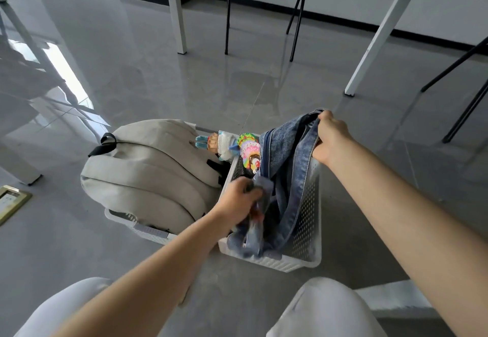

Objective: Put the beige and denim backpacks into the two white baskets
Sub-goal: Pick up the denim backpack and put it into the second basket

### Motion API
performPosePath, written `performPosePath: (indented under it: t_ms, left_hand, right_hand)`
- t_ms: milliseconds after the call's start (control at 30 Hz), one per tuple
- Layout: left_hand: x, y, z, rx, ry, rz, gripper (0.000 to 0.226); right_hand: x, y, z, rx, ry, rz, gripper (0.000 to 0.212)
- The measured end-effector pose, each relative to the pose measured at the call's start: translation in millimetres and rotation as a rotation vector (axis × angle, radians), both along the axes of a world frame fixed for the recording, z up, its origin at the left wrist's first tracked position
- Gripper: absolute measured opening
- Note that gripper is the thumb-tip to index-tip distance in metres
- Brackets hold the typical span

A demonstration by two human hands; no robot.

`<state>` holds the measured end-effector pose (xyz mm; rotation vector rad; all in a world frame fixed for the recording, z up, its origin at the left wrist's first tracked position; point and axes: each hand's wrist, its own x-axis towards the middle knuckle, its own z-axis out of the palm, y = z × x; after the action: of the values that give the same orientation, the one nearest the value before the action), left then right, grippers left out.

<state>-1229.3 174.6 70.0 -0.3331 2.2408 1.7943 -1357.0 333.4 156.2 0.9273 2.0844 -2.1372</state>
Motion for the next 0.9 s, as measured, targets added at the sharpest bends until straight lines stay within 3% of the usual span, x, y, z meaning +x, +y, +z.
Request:
performPosePath:
  t_ms: [67,100,133,200,267,333,500,567,633,667,800,867,900]
  left_hand:
    - [-19,14,9,0.646,-0.12,0.427,0.01]
    - [-26,21,4,0.847,-0.139,0.583,0.011]
    - [-29,25,-6,0.839,-0.122,0.646,0.009]
    - [-25,31,-37,0.281,0.02,0.493,0.004]
    - [-15,34,-69,-0.276,0.177,0.178,0.012]
    - [-6,37,-85,-0.606,0.316,-0.153,0.023]
    - [15,47,-96,-1.136,0.361,-0.981,0.046]
    - [10,44,-94,-1.179,0.45,-1.15,0.044]
    - [-5,34,-76,-1.089,0.456,-1.222,0.033]
    - [-15,27,-66,-1.02,0.45,-1.116,0.027]
    - [-60,-32,-21,-0.83,0.398,-0.15,0.018]
    - [-89,-65,-15,-0.898,0.481,0.06,0.019]
    - [-104,-74,-15,-0.931,0.464,0.057,0.039]
  right_hand:
    - [-2,-3,0,-0.024,0.003,0.008,0.028]
    - [-3,-4,0,-0.044,0.006,0.014,0.028]
    - [-4,-5,-2,-0.058,0.007,0.018,0.027]
    - [-4,-6,-4,-0.049,0.01,0.028,0.025]
    - [-3,-5,-8,0.005,0.019,0.041,0.025]
    - [0,-4,-16,0.052,0.034,0.053,0.024]
    - [8,2,-33,0.055,0.068,0.049,0.027]
    - [11,5,-38,0.079,0.097,0.066,0.028]
    - [15,11,-42,0.147,0.133,0.106,0.029]
    - [18,14,-43,0.183,0.14,0.136,0.026]
    - [31,21,-43,0.242,0.149,0.212,0.018]
    - [35,19,-40,0.245,0.145,0.23,0.015]
    - [38,17,-39,0.245,0.145,0.247,0.015]
